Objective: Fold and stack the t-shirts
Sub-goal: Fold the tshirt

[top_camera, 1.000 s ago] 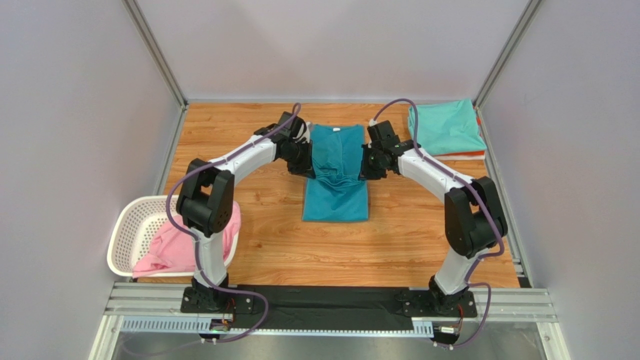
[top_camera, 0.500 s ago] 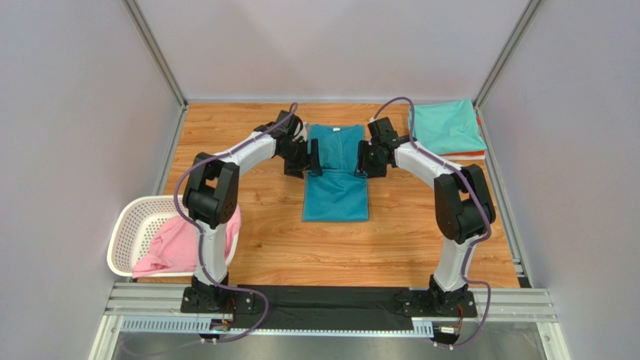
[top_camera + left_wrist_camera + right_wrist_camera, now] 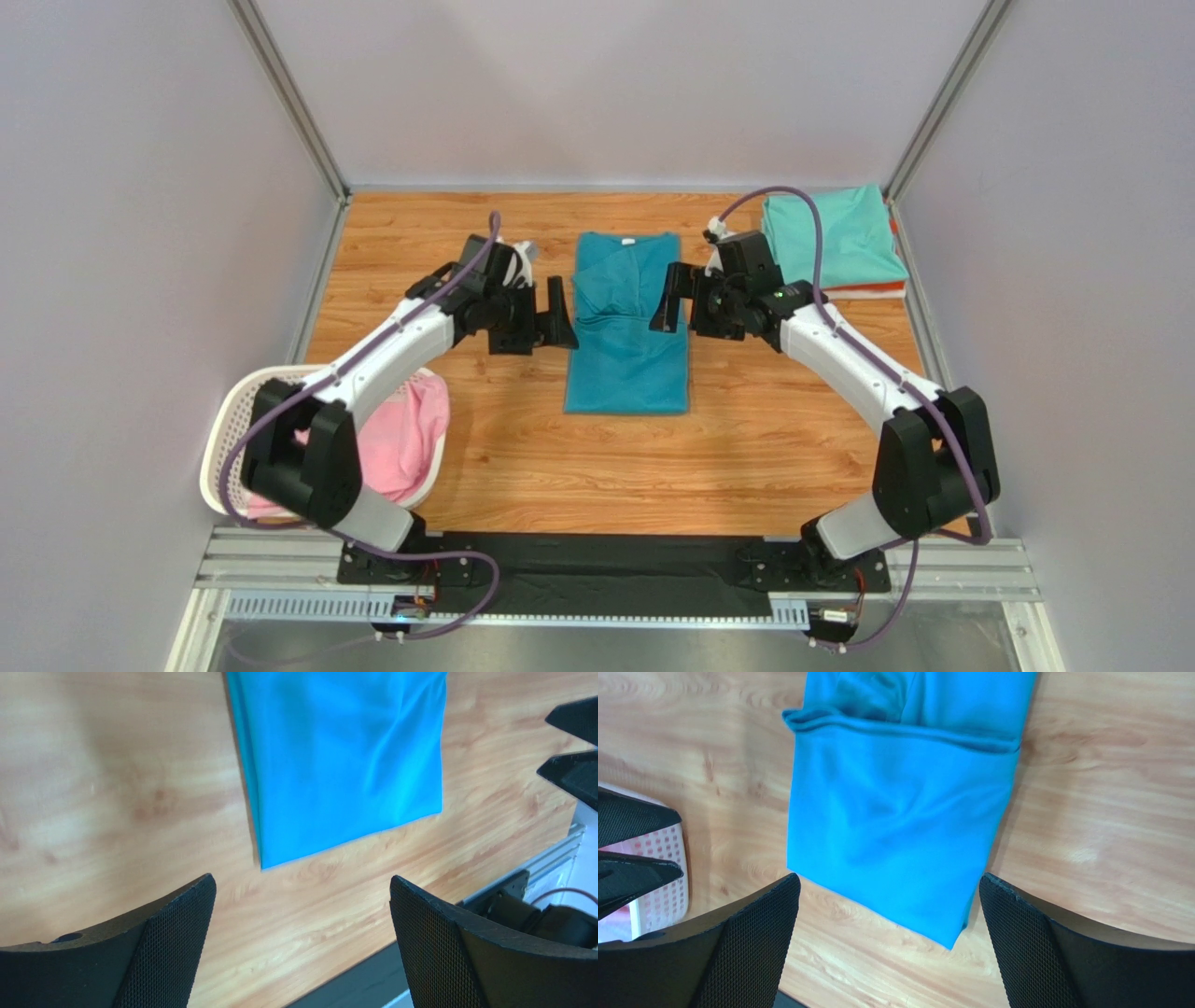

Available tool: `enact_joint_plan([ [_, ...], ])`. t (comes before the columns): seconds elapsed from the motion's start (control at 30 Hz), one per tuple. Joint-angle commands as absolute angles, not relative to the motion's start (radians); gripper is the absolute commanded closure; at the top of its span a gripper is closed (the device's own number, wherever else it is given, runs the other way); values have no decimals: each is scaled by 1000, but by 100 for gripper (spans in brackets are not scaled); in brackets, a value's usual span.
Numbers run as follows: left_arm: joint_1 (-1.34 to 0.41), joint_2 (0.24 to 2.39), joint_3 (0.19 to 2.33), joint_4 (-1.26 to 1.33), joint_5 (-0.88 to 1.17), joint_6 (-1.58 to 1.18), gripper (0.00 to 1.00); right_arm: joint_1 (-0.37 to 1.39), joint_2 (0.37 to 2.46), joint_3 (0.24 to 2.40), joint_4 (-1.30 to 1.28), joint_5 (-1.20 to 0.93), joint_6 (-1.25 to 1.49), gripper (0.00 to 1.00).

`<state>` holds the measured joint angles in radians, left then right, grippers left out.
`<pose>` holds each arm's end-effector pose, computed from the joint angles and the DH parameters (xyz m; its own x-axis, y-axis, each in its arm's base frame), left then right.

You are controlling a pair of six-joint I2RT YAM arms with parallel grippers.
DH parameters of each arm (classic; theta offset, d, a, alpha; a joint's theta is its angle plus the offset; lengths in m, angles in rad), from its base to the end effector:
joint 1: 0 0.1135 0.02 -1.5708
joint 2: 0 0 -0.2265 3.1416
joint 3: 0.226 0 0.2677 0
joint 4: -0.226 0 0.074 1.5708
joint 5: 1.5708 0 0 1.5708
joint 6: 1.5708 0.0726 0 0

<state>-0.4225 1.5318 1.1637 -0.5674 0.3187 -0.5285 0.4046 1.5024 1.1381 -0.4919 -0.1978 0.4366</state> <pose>0.3199 -0.1688 0.1869 -0.9158 -0.1133 -0.3853 0.1126 0.8485 -0.5170 0.3297 0.1567 0.1929 -0.8425 0.0903 -0.5311 -0.1634 0.8966 0.4116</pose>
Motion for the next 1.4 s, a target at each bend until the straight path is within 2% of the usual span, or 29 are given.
enact_joint_plan([
  [0.0,-426,1387,1010,-543,305,-600,0,446,1470,1072,-442,-267,456,0],
  [0.23,-495,1290,832,-462,298,-666,0,454,1384,888,-437,-206,538,0],
  [0.57,-506,1486,862,-382,313,-678,1,454,1397,813,-407,-257,577,0],
  [0.9,-506,1450,818,-385,322,-686,0,521,1529,1029,-308,-436,537,0],
  [1.13,-506,1258,703,-413,287,-724,0,575,1822,1276,-287,-456,572,0],
  [1.37,-506,1059,600,-469,250,-749,0,607,2028,1477,-281,-456,578,0],
])
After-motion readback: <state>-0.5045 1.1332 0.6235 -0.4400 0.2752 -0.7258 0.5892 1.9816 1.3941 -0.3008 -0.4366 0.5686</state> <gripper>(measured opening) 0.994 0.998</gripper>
